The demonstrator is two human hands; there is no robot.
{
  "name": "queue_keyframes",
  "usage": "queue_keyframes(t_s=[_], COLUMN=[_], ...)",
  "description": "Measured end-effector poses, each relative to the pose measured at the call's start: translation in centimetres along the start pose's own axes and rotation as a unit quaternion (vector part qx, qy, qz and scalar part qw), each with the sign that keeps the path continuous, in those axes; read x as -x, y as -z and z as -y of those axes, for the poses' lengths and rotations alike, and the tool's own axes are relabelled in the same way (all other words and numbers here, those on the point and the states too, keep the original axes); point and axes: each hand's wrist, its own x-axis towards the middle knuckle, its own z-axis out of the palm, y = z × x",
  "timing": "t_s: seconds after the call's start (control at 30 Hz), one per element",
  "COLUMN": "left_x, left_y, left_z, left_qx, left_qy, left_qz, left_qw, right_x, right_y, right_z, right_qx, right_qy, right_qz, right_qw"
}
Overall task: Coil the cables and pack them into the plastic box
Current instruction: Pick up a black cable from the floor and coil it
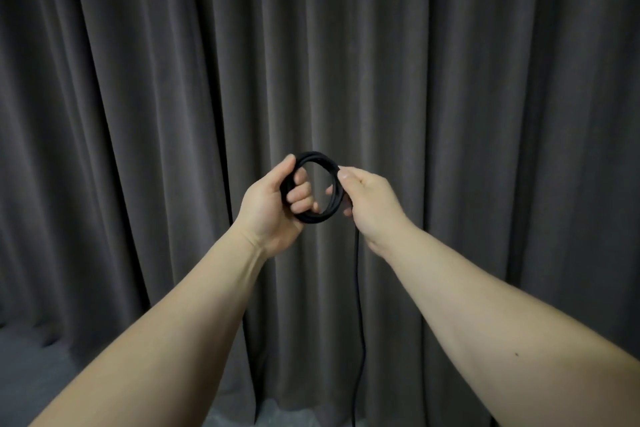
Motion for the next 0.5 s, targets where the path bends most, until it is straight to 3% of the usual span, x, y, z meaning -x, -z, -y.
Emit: queue_keyframes(t_s=[0.2,0.5], left_x=[-0.2,0.7], left_y=[0.6,-0.9], left_z=[0.2,0.2], left_qx=[-0.085,-0.019], left_qy=[0.012,0.012], left_qz=[0.017,0.052], left_qw=[0.996,0.998], right_x=[-0.6,-0.8], right_y=[0.1,0.6], right_z=[0.9,1.2], right_qx=[-0.183,-0.259], right_qy=[-0.075,-0.097], right_qz=[-0.003,0.038], right_qw=[0.98,0.96])
